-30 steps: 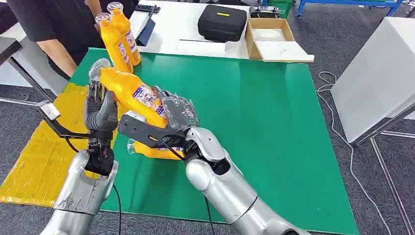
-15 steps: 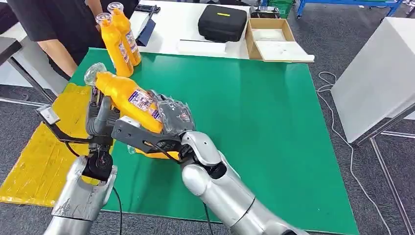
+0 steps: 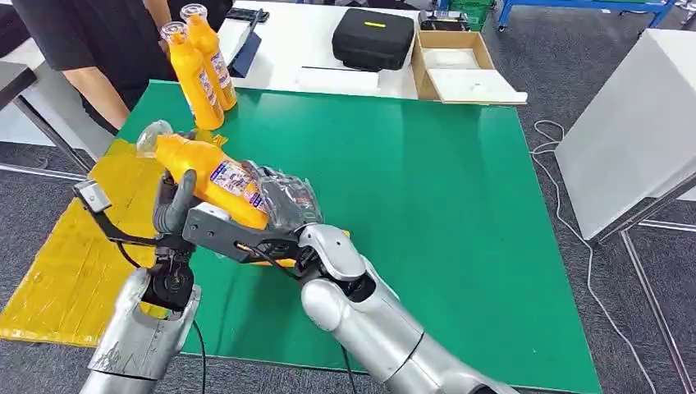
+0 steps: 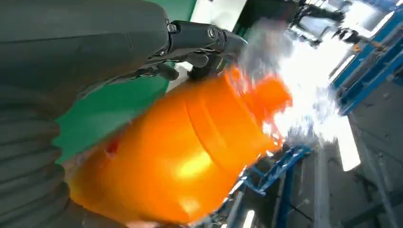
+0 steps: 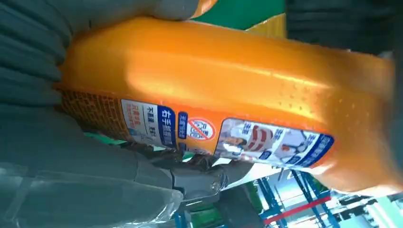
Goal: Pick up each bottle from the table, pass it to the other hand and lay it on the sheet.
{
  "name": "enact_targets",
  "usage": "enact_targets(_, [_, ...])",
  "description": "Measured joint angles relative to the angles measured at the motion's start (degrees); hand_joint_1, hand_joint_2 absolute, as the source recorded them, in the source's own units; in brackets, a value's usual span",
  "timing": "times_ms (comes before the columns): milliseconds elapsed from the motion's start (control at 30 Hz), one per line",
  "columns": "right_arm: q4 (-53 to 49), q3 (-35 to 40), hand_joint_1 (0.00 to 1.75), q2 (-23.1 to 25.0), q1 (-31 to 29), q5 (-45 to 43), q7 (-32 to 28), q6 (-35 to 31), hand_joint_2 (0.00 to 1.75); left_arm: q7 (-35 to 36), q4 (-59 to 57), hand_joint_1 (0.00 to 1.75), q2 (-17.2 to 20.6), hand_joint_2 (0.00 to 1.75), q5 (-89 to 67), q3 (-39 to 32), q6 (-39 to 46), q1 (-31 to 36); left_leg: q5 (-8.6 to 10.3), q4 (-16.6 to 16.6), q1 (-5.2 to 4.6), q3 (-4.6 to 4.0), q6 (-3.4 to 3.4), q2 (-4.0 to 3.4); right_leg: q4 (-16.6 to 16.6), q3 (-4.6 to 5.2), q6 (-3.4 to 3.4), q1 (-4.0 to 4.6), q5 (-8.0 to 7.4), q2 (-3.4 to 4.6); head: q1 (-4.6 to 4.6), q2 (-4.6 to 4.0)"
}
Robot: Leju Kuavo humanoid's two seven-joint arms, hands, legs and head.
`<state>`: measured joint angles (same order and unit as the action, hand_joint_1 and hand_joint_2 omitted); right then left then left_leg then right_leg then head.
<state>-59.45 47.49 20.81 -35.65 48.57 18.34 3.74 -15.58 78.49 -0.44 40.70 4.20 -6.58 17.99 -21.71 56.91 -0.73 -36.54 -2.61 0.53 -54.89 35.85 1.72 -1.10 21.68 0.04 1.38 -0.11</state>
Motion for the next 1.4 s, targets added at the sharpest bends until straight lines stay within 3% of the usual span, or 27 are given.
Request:
enact_targets(633, [5.2,3.4,1.75,0.0,-5.1,-7.6,2.7,-0.9,1.75,0.6,0.4,0.00,-0.2,1.75,-0.2,1.1,0.0,0.0,0.00,0.0,0.00,0.00,0.01,-0.02,0.0,0.04,0.00,0.00,0.00,0.01,0.02,0.00])
enact_targets(700, [5.8,4.2,1.75,0.0,-5.6,-8.9,3.0,-1.3,1.75,0.6,0.4,0.17,-0.4,1.75,-0.2,1.2,0.0,0.0,0.00,0.0,0.00,0.00,0.01,-0.02,0.0,0.04,0.00,0.00,0.00,0.01,0.02,0.00])
enact_targets(733, [6.0,4.5,1.75,0.0,-5.8,-9.6,3.1,-1.4,1.75,0.6,0.3,0.80,-0.4,1.75,-0.2,1.2,0.1,0.1,0.00,0.0,0.00,0.00,0.01,-0.02,0.0,0.04,0.00,0.00,0.00,0.01,0.02,0.00])
enact_targets(800, [6.8,5.4,1.75,0.0,-6.7,-11.0,3.5,-1.6,1.75,0.6,-0.2,1.20,-0.5,1.75,-0.2,1.2,0.3,0.3,0.00,0.0,0.00,0.00,0.01,-0.02,0.0,0.05,0.00,0.00,0.00,0.01,0.02,0.00])
enact_targets(833, [7.1,6.0,1.75,0.0,-7.1,-11.9,3.6,-1.8,1.75,0.6,-0.3,1.66,-0.5,1.75,-0.1,1.2,0.3,0.5,0.00,0.0,0.00,0.00,0.01,-0.04,0.0,0.05,0.00,0.00,-0.01,0.01,0.00,0.00])
enact_targets(867, [7.5,6.6,1.75,0.0,-7.5,-12.9,3.8,-2.1,1.75,0.6,-0.5,1.75,-0.6,1.75,0.1,1.2,0.3,0.7,0.01,0.0,0.00,0.00,0.01,-0.04,0.0,0.05,0.01,0.00,-0.01,0.01,0.02,0.00])
enact_targets(1400, [10.7,11.2,1.75,-0.1,-9.2,-15.3,4.0,-3.8,1.75,0.9,-3.1,1.75,-1.5,1.75,2.5,1.3,0.0,2.3,0.02,0.0,-0.01,0.00,0.03,-0.16,0.0,0.13,0.01,0.01,-0.01,0.05,0.04,0.00])
